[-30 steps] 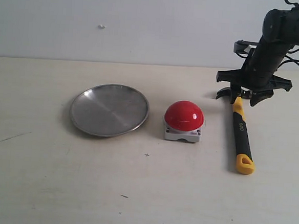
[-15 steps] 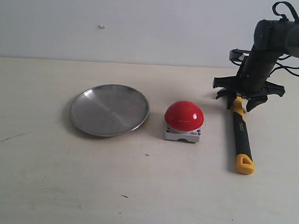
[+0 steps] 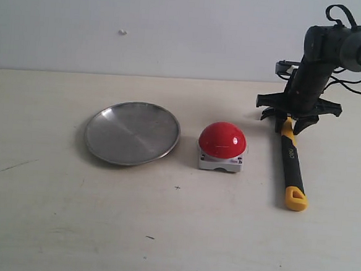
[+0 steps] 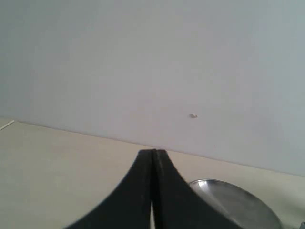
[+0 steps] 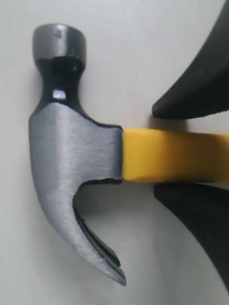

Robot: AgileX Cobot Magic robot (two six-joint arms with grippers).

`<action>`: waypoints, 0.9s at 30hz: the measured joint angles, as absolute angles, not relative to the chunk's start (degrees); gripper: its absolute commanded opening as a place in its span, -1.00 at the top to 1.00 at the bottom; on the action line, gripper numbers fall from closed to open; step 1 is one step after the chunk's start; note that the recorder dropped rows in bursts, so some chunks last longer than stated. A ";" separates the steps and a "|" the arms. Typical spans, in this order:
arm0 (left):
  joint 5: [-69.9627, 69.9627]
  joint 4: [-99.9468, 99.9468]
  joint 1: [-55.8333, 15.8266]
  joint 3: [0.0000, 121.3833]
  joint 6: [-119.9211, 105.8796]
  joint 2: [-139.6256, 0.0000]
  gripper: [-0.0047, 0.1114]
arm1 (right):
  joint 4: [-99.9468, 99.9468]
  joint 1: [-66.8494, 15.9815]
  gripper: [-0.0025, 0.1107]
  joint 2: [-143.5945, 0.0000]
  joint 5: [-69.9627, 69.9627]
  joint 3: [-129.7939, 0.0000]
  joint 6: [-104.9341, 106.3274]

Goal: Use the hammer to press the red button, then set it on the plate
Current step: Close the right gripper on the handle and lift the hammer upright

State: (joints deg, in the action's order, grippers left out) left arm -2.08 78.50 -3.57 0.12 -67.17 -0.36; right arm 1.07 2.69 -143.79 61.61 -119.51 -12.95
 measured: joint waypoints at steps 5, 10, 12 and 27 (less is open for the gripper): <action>-2.08 78.50 -3.57 0.12 -67.17 -0.36 0.92 | 1.20 2.69 0.79 -144.02 62.30 -119.91 -13.17; -2.08 78.50 -3.57 0.12 -67.17 -0.36 0.92 | 0.84 2.69 0.96 -144.02 62.28 -120.00 -12.89; -2.08 78.50 -3.57 0.12 -67.17 -0.36 0.92 | 0.33 2.69 0.96 -144.02 62.04 -120.00 -11.94; -2.08 78.50 -3.57 0.12 -67.17 -0.36 0.92 | -2.98 2.69 0.96 -131.74 61.79 -119.36 -9.09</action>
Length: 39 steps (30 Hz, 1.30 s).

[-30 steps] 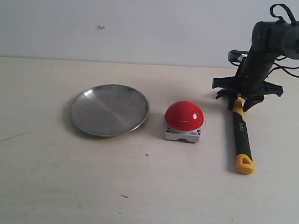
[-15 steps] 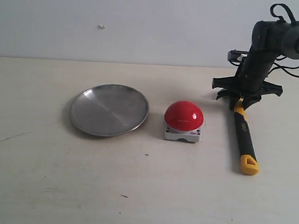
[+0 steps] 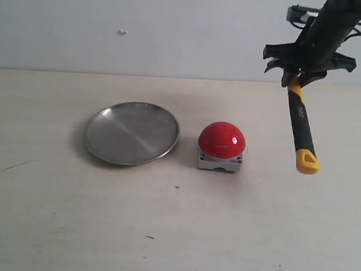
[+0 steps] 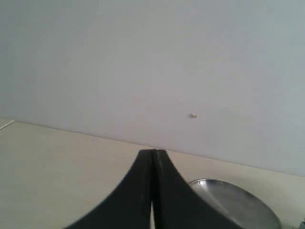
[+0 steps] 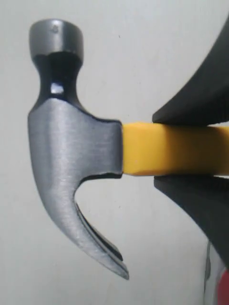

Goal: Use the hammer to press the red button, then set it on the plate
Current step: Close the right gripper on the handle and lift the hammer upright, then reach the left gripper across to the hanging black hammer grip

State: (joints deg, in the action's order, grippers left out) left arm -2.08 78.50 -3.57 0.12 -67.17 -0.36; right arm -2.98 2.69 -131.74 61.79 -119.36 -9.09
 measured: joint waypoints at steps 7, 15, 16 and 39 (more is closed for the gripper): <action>-2.08 78.50 -3.57 0.12 -67.17 -0.36 0.92 | -3.08 2.69 0.96 -121.66 66.24 -119.36 -3.49; -2.45 78.50 -3.57 0.12 -67.17 -0.36 0.92 | -15.20 2.69 0.96 -101.00 51.06 -99.62 6.11; -2.51 78.50 -3.57 0.12 -67.17 -0.36 0.92 | -15.68 2.69 0.96 -98.68 48.30 -96.11 6.56; 0.97 82.48 -3.57 23.47 -55.82 -18.54 0.92 | -23.19 -13.40 0.96 -77.13 -1.07 -50.53 13.38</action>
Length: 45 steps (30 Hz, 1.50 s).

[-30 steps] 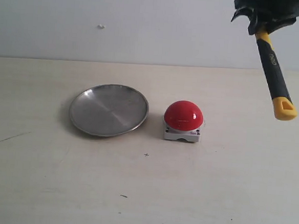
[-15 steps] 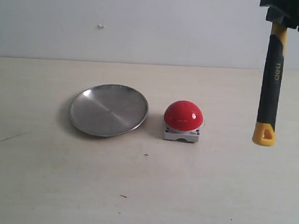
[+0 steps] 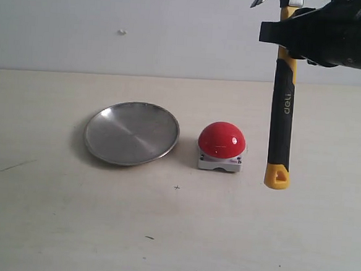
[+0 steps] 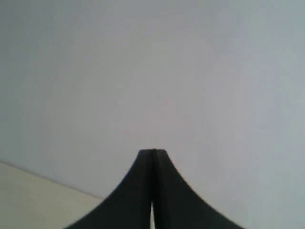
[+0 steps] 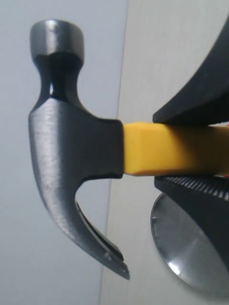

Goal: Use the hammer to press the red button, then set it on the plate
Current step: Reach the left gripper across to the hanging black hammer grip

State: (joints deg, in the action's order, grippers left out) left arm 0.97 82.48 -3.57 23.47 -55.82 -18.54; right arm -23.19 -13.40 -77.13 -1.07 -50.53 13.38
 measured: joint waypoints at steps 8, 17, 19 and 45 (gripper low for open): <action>17.63 82.48 -3.57 37.07 -66.85 -52.31 0.91 | -23.19 -13.43 0.96 -77.13 -1.04 -50.53 13.38; 48.16 96.08 -10.91 47.49 -87.34 -86.36 0.45 | -23.19 -13.43 0.96 -77.13 -0.50 -50.53 13.38; 49.85 97.86 -14.53 49.24 -89.63 -91.06 0.30 | -23.19 -13.43 0.96 -77.13 -0.40 -50.53 13.38; 30.45 99.13 -42.91 74.91 -100.24 -110.28 0.00 | -25.70 -13.43 0.96 -77.13 -0.78 -50.53 12.05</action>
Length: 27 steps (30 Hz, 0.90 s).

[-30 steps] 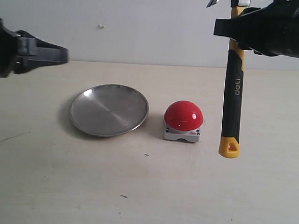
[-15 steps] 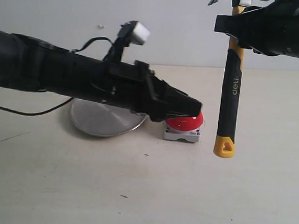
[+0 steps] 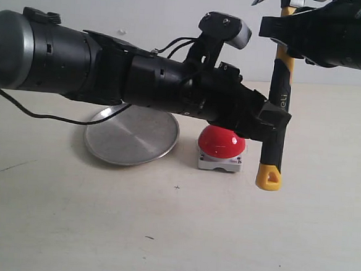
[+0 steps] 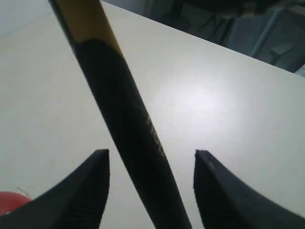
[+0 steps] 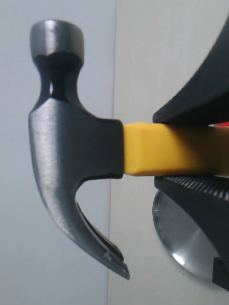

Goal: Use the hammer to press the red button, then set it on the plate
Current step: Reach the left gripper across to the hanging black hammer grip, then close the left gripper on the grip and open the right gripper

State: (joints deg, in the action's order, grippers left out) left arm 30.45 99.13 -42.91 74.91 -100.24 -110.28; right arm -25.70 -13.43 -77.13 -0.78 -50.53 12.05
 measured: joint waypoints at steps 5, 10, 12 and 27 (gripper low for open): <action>30.27 99.23 -42.95 77.45 -98.02 -112.93 0.00 | -25.70 -13.43 0.96 -77.13 -0.78 -50.53 11.91; 30.72 99.23 -42.95 78.79 -96.31 -114.10 0.00 | -25.70 -13.43 0.96 -77.13 -0.88 -50.53 11.91; 30.75 99.23 -42.95 79.30 -95.42 -114.10 0.00 | -25.70 -13.43 0.96 -77.13 -0.88 -50.53 11.91; 31.02 99.35 -42.95 80.36 -89.82 -114.10 0.03 | -26.18 -13.43 0.96 -77.13 -2.22 -50.53 9.43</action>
